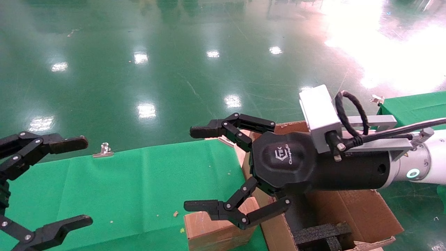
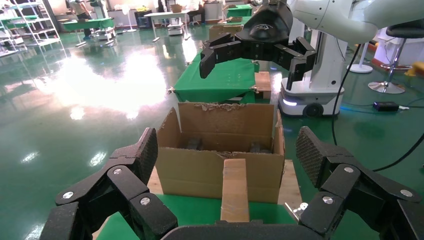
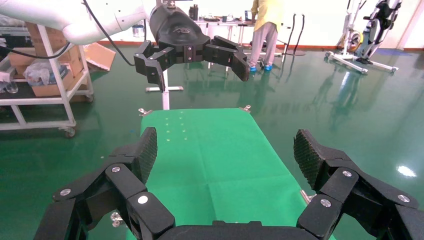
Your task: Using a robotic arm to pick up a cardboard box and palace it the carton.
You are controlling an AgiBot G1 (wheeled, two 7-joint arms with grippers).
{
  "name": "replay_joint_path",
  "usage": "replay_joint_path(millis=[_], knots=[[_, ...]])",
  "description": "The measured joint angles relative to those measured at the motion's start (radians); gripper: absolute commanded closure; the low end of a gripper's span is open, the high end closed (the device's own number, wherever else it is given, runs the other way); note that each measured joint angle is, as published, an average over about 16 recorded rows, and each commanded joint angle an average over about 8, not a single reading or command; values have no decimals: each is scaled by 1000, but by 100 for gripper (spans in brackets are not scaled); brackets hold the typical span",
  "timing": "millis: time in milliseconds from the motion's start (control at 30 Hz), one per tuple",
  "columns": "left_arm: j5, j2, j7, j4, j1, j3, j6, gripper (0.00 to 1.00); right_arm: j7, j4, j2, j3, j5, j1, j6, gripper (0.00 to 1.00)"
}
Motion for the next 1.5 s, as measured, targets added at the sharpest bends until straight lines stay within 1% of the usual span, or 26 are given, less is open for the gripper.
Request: replay_joint_path(millis=[500, 533, 567, 767, 800, 833, 1033, 1200, 1333, 1500], knots=[[0, 0, 0, 0, 0, 0, 0, 0, 0, 0, 0, 0, 0, 0, 0, 0], [0, 0, 0, 0, 0, 0, 0, 2, 0, 0, 0, 0, 0, 0, 0, 0], [0, 0, 0, 0, 0, 0, 0, 8, 0, 0, 0, 0, 0, 0, 0, 0], [0, 0, 0, 0, 0, 0, 0, 83, 0, 0, 0, 0, 0, 0, 0, 0], [0, 0, 0, 0, 0, 0, 0, 94, 0, 0, 0, 0, 0, 0, 0, 0], [0, 0, 0, 0, 0, 0, 0, 100, 0, 0, 0, 0, 0, 0, 0, 0], [0, 0, 0, 0, 0, 0, 0, 100, 7, -3, 6, -11, -22, 11, -10, 0], [0, 0, 0, 0, 0, 0, 0, 100, 26, -9, 12, -43, -77, 48, -35, 0], [0, 0, 0, 1, 0, 1, 0, 100, 47, -14, 17, -91, -141, 96, -58, 0], [0, 0, 0, 1, 0, 1, 0, 100, 69, -20, 13, -181, -233, 175, -85, 0]])
